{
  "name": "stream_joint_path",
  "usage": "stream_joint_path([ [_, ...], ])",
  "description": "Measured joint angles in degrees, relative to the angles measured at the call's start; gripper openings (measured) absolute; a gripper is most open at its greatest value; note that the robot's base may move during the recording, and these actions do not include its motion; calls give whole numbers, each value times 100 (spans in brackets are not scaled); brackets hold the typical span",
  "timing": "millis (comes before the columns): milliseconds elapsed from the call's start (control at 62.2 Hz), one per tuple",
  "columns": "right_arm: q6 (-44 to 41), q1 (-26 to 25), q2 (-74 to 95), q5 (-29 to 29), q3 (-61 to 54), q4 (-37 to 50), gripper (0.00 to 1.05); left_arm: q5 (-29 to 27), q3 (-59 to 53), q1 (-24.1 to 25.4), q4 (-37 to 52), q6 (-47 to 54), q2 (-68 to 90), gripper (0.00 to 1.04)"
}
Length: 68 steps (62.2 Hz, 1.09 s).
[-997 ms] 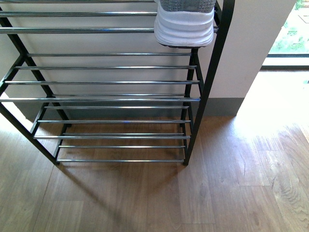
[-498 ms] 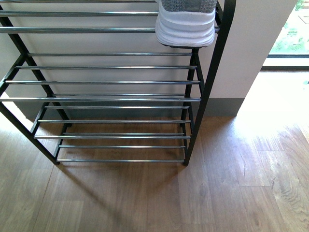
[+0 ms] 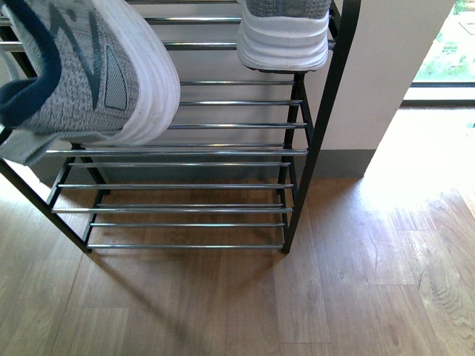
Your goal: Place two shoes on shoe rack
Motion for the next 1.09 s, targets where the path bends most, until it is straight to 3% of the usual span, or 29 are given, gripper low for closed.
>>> stream_joint_path([
  [177,0,0,0,2,0,0,96,162,1471,50,-525,625,1069,3],
  [386,0,0,0,0,0,0,96,389,2695,70,-981,673,1915,3],
  [740,0,0,0,2,0,0,96,538,3335,173,-1064,468,2702,3],
  [1013,0,0,0,2,0,0,96,155,3565,138,-1128,660,2992,3],
  [1093,0,0,0,2,0,0,96,24,3574,122,-1080,726,3010,15],
])
